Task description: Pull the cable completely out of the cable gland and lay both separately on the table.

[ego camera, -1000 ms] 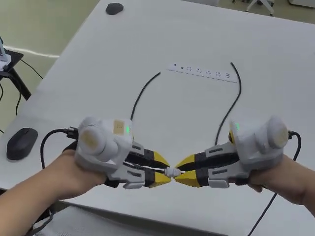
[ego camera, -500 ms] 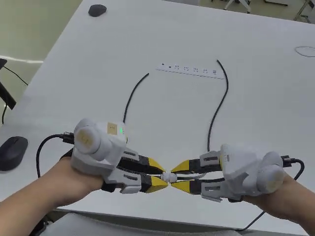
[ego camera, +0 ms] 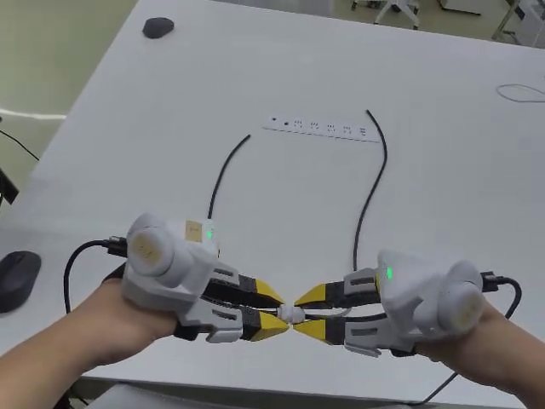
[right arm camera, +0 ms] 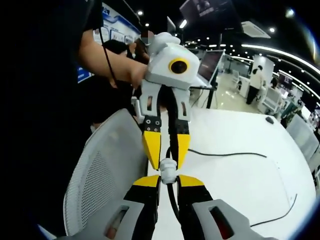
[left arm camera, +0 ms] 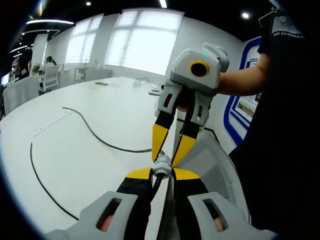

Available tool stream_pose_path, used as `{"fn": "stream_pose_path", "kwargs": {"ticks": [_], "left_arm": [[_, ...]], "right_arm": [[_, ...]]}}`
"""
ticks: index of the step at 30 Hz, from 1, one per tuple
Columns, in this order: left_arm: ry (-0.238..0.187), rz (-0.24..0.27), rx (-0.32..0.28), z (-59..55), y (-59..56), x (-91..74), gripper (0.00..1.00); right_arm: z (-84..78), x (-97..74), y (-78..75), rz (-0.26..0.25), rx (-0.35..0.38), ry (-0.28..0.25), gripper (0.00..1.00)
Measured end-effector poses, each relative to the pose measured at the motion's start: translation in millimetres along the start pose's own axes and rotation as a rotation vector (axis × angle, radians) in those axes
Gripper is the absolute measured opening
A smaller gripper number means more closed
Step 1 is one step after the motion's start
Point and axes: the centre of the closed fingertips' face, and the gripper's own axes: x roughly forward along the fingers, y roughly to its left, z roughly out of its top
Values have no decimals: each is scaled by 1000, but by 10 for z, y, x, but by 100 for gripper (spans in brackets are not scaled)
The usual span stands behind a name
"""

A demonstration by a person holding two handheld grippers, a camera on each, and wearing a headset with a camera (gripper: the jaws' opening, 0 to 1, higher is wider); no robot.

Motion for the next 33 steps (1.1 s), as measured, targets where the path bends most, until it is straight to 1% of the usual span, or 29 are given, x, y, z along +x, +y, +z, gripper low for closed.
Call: {"fn": "stream_pose_path", "kwargs": {"ticks": [1, 2, 3, 4, 5, 6, 7, 8, 9, 10, 11, 12, 14, 15, 16, 17, 19, 21, 22, 23, 24, 28, 31, 33], "left_arm": [[-5, 1, 4, 8, 3, 2, 15], [-6, 2, 9, 8, 3, 4, 15], [-4, 4, 13, 3, -1, 5, 15], [0, 7, 27, -9, -10, 10, 15], [5, 8, 39, -22, -20, 14, 15], [6, 10, 47, -25, -25, 14, 15], [-2, 19, 61, -11, -23, 8, 15], [-8, 18, 68, 0, -31, 3, 15], [-12, 20, 77, 8, -34, 0, 15], [-10, 26, 99, 14, -32, -3, 15], [-10, 29, 113, 19, -32, -6, 15], [-11, 31, 126, 22, -36, -6, 15], [-10, 34, 151, 28, -36, -5, 15], [-10, 38, 157, 31, -30, -6, 15], [-11, 38, 151, 36, -26, -7, 15], [-12, 39, 155, 45, -28, -10, 15], [-7, 42, 169, 54, -33, -11, 15], [-1, 46, 177, 65, -28, -17, 15], [-1, 50, 180, 75, -22, -21, 15], [-1, 53, 180, 86, -23, -22, 15], [-2, 55, 177, 95, -22, -22, 15], [-2, 62, 171, 104, -25, -13, 15], [-3, 68, 166, 114, -28, -5, 15], [-2, 71, 163, 119, -29, 4, 15]], "right_arm": [[3, -14, -9, -2, 29, -2, 8], [-9, -23, -5, -2, 73, 0, 9], [-12, -31, -4, 3, 93, -4, 10], [-3, -49, -17, 4, 107, -18, 11], [7, -67, -18, 14, 183, -37, 13], [18, -82, 1, 32, 246, -46, 16], [24, -104, -3, 54, 311, -68, 19], [9, -117, 6, 77, 350, -69, 21], [-7, -131, 1, 92, 373, -68, 22], [-14, -146, -7, 116, 409, -77, 22], [-19, -156, 13, 153, 470, -81, 23], [-42, -165, 35, 204, 560, -71, 23], [-41, -159, -50, 220, 567, -101, 18], [-28, -161, -61, 241, 616, -108, 17], [1, -156, -85, 262, 669, -123, 17], [23, -155, -113, 270, 672, -141, 18], [47, -148, -160, 280, 662, -158, 17], [88, -140, -134, 325, 680, -163, 16], [74, -119, -159, 340, 675, -161, 16], [74, -112, -157, 351, 672, -159, 16], [81, -111, -137, 373, 682, -155, 16], [69, -77, -65, 401, 662, -128, 14], [55, -70, -30, 422, 661, -119, 12], [42, -75, -24, 435, 666, -123, 11]]}}
